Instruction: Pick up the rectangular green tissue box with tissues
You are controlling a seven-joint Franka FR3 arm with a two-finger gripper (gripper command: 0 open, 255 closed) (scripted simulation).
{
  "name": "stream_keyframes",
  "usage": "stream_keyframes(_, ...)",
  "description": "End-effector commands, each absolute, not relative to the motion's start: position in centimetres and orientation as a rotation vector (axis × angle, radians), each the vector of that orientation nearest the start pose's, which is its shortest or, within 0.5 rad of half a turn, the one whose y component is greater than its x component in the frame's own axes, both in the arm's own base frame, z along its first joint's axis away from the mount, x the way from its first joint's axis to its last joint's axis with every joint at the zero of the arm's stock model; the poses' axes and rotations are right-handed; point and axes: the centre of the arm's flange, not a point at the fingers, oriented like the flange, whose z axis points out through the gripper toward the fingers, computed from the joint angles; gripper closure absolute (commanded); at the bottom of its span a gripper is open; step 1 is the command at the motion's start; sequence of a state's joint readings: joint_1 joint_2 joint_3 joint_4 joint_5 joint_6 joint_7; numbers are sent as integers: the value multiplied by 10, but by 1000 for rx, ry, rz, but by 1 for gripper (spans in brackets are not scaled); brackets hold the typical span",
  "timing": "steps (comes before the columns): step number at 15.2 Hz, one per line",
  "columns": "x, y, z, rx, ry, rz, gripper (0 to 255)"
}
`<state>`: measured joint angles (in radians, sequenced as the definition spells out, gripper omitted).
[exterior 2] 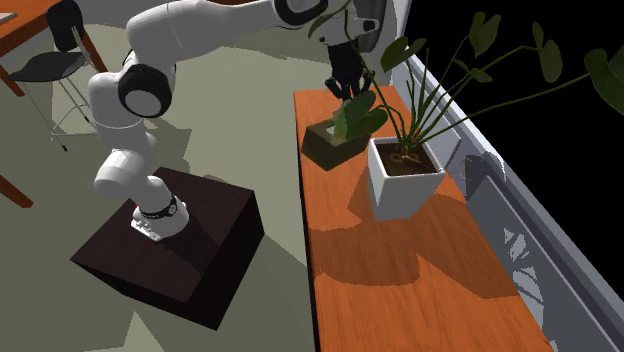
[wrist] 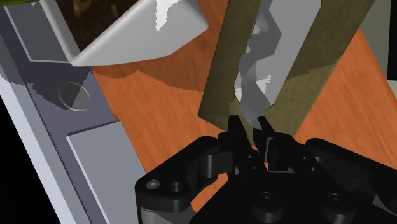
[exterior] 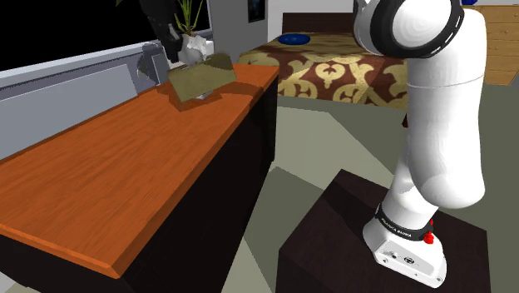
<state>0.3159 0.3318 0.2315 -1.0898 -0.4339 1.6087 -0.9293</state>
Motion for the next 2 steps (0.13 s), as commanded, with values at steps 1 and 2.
stream_keyframes(1, 594, 273, 671, -2661, -2312, -207, 255)
stream_keyframes(2, 594, 273, 671, -2661, -2312, -207, 255)
